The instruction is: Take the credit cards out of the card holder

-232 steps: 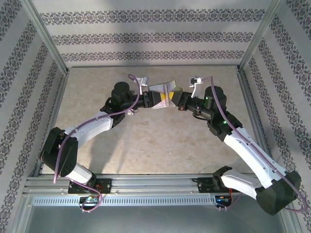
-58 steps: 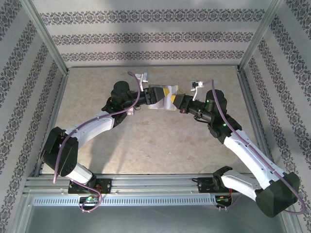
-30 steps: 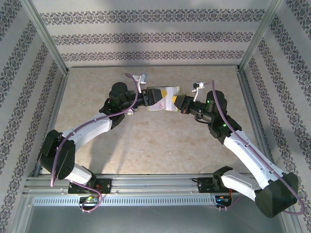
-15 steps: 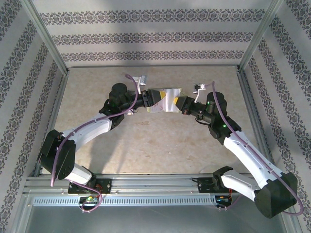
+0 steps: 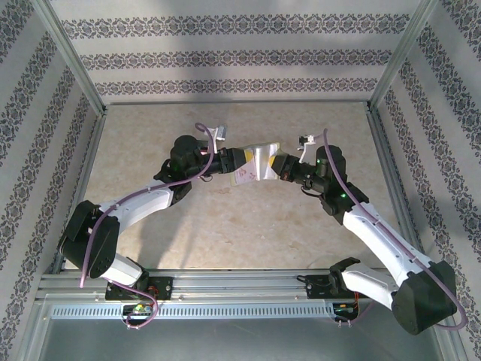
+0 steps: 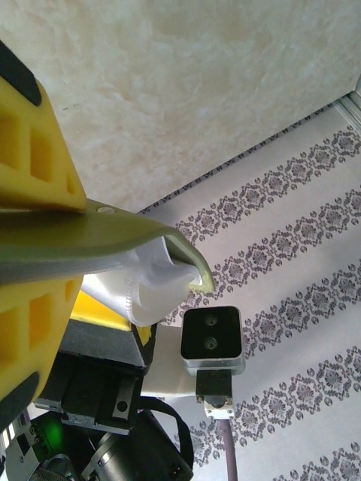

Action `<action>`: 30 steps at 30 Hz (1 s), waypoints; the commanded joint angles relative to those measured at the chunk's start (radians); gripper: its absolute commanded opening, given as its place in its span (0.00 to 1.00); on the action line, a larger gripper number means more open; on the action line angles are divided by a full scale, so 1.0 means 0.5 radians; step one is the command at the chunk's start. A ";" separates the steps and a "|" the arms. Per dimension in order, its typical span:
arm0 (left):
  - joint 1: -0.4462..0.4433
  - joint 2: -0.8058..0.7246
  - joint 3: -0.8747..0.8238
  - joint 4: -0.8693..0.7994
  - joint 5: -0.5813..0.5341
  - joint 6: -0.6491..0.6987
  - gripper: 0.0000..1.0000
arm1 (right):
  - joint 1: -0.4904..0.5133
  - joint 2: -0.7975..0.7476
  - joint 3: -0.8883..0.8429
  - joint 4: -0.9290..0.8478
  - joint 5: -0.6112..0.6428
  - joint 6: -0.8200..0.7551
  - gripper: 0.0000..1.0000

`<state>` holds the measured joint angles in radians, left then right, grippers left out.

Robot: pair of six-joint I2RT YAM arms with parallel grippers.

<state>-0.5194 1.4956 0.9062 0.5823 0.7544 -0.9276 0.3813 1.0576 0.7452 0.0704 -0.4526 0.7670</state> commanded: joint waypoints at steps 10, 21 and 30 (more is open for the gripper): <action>-0.014 0.177 -0.161 -0.039 -0.086 0.169 0.13 | -0.042 -0.011 -0.180 -0.059 0.242 -0.021 0.45; -0.123 0.757 -0.193 0.451 -0.145 0.193 0.13 | -0.010 -0.027 -0.058 -0.875 0.810 -0.134 0.53; -0.164 0.858 -0.142 0.189 -0.313 0.300 0.32 | 0.143 0.222 0.031 -0.897 0.786 -0.104 0.49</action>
<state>-0.5926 1.9301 0.8116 0.6880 0.6270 -0.8234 0.4324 1.1233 0.7322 -0.3531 -0.0776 0.7265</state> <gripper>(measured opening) 0.289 0.492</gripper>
